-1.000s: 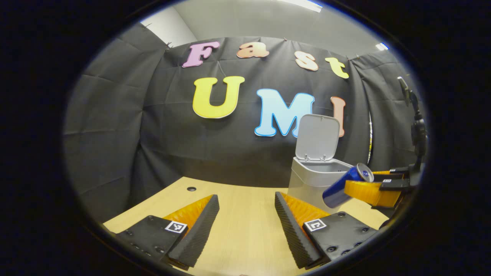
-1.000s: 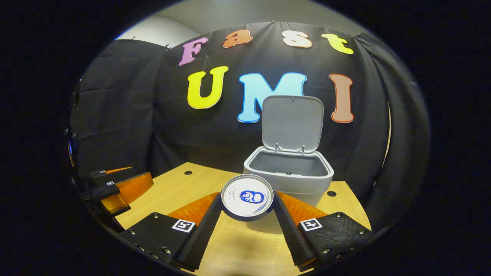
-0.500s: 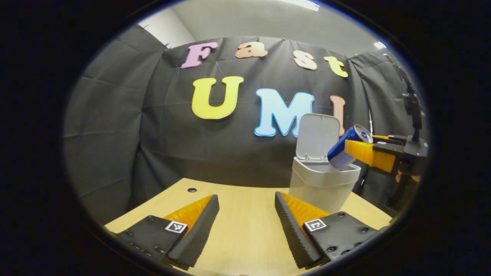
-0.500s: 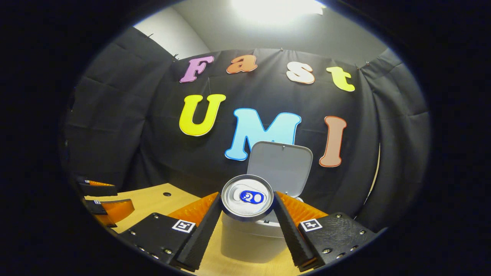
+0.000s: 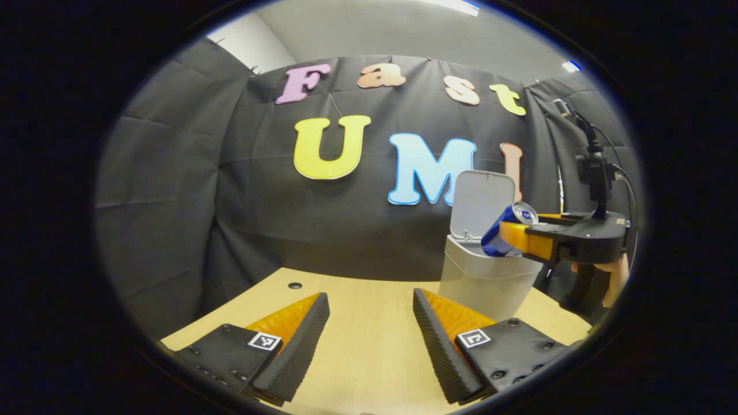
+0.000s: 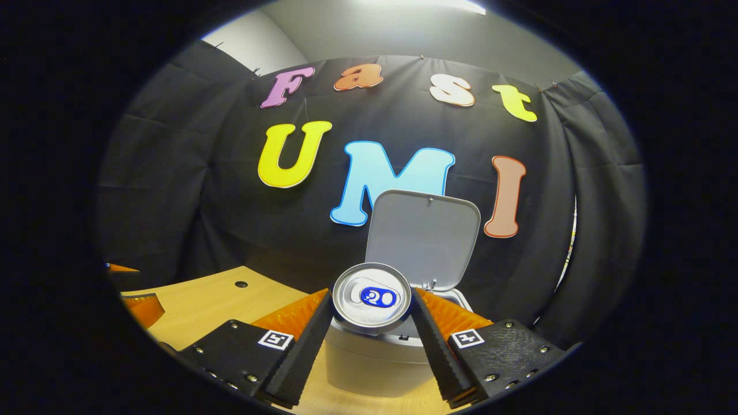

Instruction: Press the lid of the desktop garbage bin to open it, pick up the crumpled paper on the desktop and throw it into the bin, then pick up the pop can on the desktop and drop it into the bin, and finally close the garbage bin lid.

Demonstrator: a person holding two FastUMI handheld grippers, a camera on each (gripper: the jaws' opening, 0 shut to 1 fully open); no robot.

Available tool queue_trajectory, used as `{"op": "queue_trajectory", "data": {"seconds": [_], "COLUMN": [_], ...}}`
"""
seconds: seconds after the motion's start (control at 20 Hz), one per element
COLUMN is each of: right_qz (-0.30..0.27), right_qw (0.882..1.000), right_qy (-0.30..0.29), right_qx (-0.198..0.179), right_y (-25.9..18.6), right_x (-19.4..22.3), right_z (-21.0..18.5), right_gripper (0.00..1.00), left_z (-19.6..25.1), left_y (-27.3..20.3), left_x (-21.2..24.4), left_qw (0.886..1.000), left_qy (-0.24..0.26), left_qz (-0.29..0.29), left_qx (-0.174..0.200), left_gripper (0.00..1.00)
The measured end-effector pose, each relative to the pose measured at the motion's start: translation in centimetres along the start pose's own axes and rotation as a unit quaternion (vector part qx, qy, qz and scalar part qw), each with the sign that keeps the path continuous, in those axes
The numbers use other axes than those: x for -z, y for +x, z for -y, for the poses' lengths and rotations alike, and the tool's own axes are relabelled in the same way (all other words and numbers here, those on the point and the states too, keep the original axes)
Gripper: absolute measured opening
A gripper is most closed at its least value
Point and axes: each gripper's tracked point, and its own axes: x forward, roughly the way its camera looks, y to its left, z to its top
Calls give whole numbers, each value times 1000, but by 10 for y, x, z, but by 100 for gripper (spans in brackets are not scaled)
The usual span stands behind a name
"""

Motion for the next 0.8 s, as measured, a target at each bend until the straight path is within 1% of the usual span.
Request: {"op": "queue_trajectory", "data": {"seconds": [0.2, 0.35, 0.55, 0.8], "right_qz": [-9, 0, 3, 9], "right_qw": [1000, 1000, 1000, 1000], "right_qy": [4, 7, 4, -8], "right_qx": [8, 8, 8, 15], "right_y": [9, 10, 9, 13], "right_x": [6, 0, -8, -33], "right_z": [4, 6, 8, 20], "right_gripper": [85, 93, 93, 93], "left_z": [3, 6, 8, 8], "left_y": [-2, -4, -5, -2], "left_x": [1, 0, 1, -1], "left_qw": [1000, 1000, 1000, 1000], "left_qy": [1, 1, 1, 7], "left_qz": [-3, -3, -3, 2], "left_qx": [5, 10, 15, 21], "left_gripper": [95, 95, 95, 95]}}
